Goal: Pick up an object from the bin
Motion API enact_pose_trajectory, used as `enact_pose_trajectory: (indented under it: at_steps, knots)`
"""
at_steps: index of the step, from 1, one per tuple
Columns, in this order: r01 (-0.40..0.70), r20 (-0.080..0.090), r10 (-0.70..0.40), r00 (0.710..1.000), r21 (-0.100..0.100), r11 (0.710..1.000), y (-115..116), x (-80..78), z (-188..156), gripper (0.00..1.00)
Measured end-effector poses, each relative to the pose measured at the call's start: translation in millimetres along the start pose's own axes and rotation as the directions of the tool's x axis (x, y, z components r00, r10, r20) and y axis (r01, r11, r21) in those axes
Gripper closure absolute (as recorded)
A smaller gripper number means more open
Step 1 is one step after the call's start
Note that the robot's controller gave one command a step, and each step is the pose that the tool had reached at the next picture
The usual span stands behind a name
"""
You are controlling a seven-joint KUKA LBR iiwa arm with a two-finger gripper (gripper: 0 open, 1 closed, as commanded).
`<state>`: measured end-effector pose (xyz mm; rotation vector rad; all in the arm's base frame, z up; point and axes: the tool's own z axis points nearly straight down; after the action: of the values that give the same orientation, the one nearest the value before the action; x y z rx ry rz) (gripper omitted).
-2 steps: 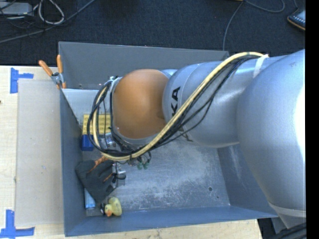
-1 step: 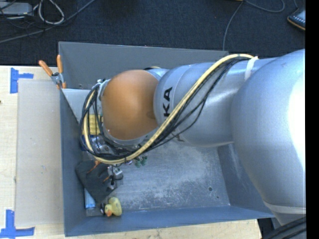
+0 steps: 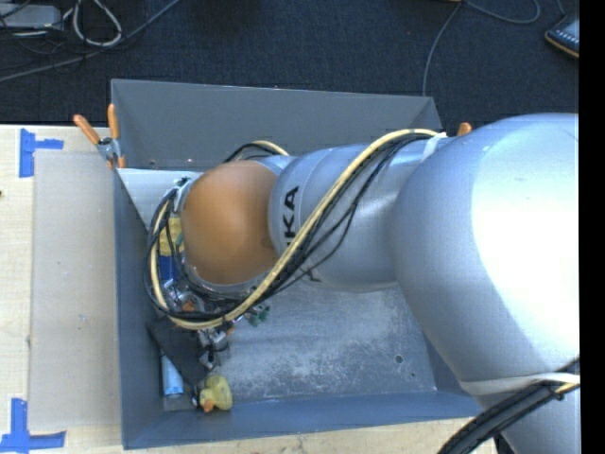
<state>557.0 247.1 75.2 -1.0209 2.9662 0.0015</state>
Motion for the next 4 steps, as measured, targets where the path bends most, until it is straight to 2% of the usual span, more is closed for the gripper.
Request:
enact_pose_trajectory:
  at_steps: [1, 2, 3, 4]
  knots:
    - [0.06, 0.003, -0.06, 0.998, 0.0, 0.998, -2, -3.4, 22, 1.0]
    - [0.072, 0.004, -0.072, 0.997, 0.0, 0.997, -2, -3.4, 20, 1.0]
    - [0.073, -0.004, -0.073, 0.997, -0.002, 0.997, -1, -0.3, -2, 1.0]
    - [0.071, 0.005, -0.071, 0.997, 0.0, 0.997, -1, -3.4, -31, 1.0]
